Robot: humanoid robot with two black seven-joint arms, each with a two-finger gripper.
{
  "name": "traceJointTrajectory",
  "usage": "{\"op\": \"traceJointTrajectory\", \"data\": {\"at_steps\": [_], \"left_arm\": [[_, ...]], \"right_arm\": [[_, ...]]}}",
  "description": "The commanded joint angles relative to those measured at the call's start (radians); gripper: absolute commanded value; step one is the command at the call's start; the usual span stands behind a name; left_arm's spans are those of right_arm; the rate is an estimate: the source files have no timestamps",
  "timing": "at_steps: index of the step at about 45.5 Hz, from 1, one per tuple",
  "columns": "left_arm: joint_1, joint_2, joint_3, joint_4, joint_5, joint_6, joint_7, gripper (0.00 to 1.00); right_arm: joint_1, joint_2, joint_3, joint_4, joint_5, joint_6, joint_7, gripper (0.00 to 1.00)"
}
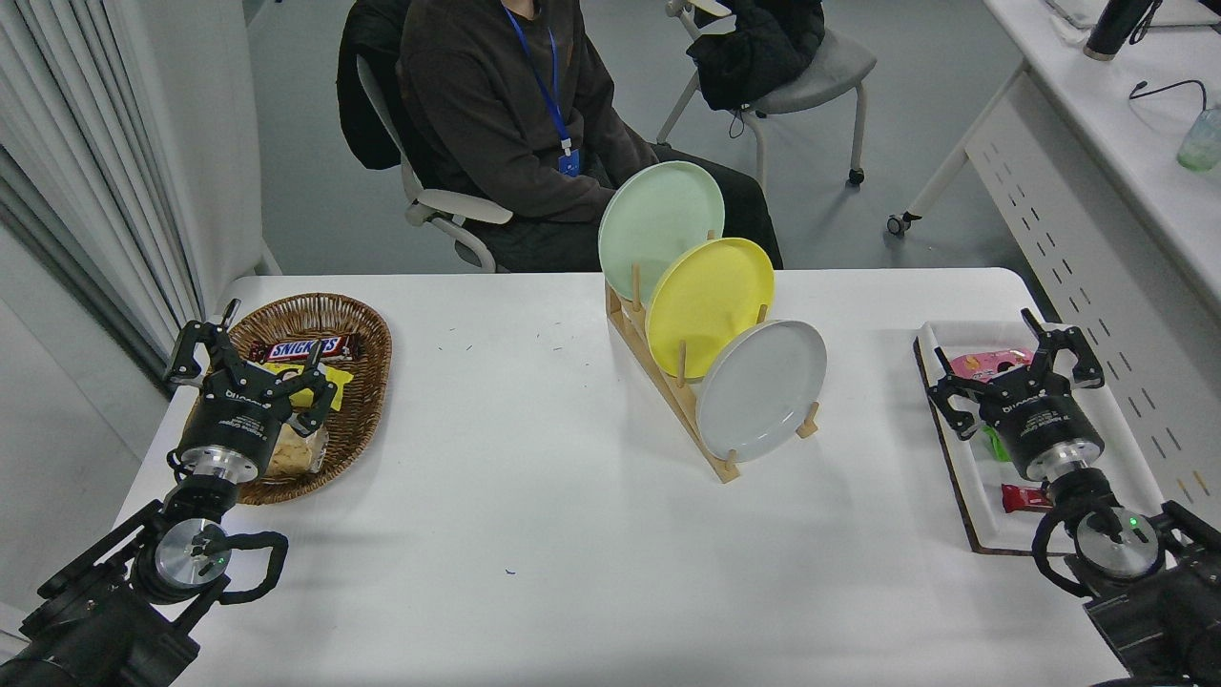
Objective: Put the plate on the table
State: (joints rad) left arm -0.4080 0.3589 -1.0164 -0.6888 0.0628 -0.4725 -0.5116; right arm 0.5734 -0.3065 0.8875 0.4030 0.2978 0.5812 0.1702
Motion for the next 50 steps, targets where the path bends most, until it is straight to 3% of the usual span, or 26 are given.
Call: {"op": "traceJointTrajectory", "data": {"at_steps": [1, 34, 50], "left_arm": [[0.0, 0.0, 0.001, 0.0, 0.0, 0.0, -0.001, 0.98], [0.0, 0.0, -0.001, 0.0, 0.0, 0.0, 0.001, 0.98], [0.0, 0.0, 0.001, 0.0, 0.0, 0.0, -0.001, 0.98]], "right_arm": [[0.005, 0.0, 0.002, 0.0, 0.0, -0.001, 0.0, 0.99], [-0.006, -0.034, -0.005, -0.001, 0.004, -0.012, 0.0, 0.99], [0.022, -0.095, -0.167, 0.017, 0.003, -0.02, -0.001, 0.99]]}}
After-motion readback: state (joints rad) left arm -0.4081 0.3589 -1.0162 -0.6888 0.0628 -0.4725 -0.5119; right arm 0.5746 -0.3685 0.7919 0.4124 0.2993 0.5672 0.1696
